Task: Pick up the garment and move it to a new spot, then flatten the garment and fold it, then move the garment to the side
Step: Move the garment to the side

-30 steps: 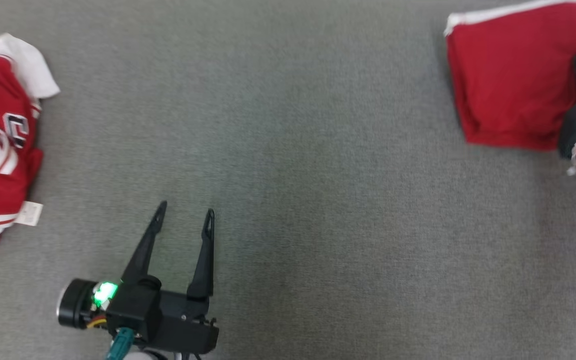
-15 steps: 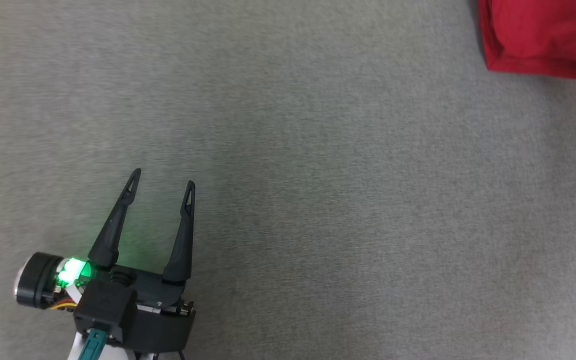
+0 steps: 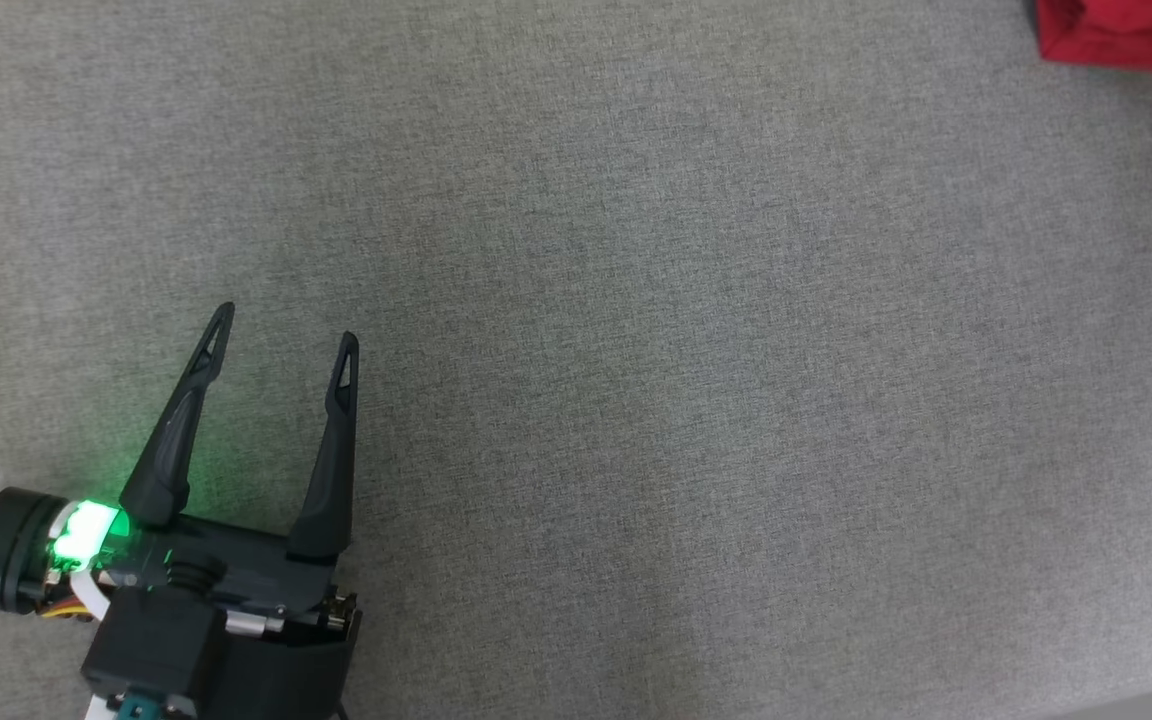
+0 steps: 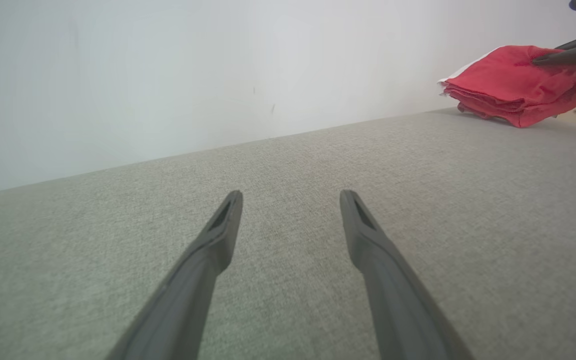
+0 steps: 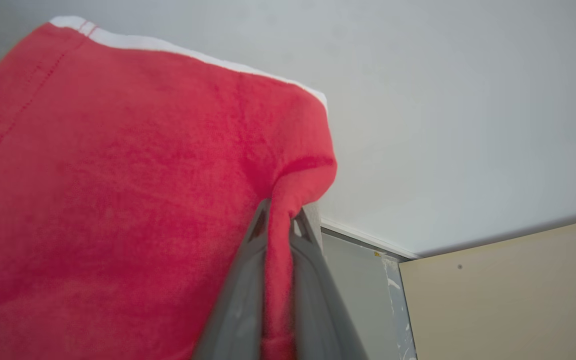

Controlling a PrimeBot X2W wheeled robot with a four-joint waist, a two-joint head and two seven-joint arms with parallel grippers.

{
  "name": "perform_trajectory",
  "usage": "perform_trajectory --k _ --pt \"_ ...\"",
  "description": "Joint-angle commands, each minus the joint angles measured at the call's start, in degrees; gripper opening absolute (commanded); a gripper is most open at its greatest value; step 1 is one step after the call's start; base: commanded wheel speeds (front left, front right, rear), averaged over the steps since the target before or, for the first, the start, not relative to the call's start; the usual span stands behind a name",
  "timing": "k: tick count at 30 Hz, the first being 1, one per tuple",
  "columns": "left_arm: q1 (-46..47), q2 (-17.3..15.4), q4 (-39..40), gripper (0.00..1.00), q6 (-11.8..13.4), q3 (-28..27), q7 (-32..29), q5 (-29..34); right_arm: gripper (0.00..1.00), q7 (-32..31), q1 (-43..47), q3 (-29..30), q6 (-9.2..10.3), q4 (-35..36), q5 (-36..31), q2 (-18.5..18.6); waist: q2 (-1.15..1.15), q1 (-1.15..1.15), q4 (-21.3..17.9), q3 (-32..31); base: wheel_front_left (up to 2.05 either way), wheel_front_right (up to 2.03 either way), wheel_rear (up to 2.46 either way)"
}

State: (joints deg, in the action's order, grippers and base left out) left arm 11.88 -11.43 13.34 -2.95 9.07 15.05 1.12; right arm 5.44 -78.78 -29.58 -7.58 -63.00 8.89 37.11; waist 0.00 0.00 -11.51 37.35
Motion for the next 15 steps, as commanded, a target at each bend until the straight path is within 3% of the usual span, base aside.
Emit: perform_trajectory --k 1,9,10,11,12,15 --pt "0.1 -0.4 0.1 1.0 0.4 -0.1 0.1 0.4 0.0 -0.3 -1.2 -0.2 0.18 -0.2 -0.4 0.4 0.0 0.0 -0.3 0.5 0.0 0.0 0.0" --pt "-0.1 -0.9 1.1 1.0 1.4 0.0 0.1 -0.1 0.0 -1.2 -2.8 -1.4 0.18 -1.8 -1.3 0.2 0.0 0.0 0.0 0.8 0.0 0.0 0.0" --pt "0.0 -0.9 1.1 1.0 1.5 0.0 0.1 -0.2 0.2 -0.9 -2.9 -1.5 0.18 -1.9 -1.5 0.3 0.0 0.0 0.1 0.8 0.0 0.0 0.0" --pt "0.0 -1.0 1.0 1.0 1.6 0.0 0.1 -0.3 0.78 -0.6 -3.0 -1.4 0.17 -1.9 -1.6 0.2 0.0 0.0 0.2 0.8 0.0 0.0 0.0" --pt "0.1 -1.1 1.0 1.0 1.7 0.0 0.1 -0.4 1.0 -0.4 -3.0 -1.2 0.18 -2.1 -1.8 0.1 0.0 0.0 0.2 0.8 0.0 0.0 0.0" --pt "0.1 -1.1 0.9 1.0 1.9 0.1 0.1 -0.5 1.0 -0.3 -3.0 -1.1 0.18 -2.4 -2.1 0.0 0.0 0.0 0.2 0.6 0.0 0.0 0.0"
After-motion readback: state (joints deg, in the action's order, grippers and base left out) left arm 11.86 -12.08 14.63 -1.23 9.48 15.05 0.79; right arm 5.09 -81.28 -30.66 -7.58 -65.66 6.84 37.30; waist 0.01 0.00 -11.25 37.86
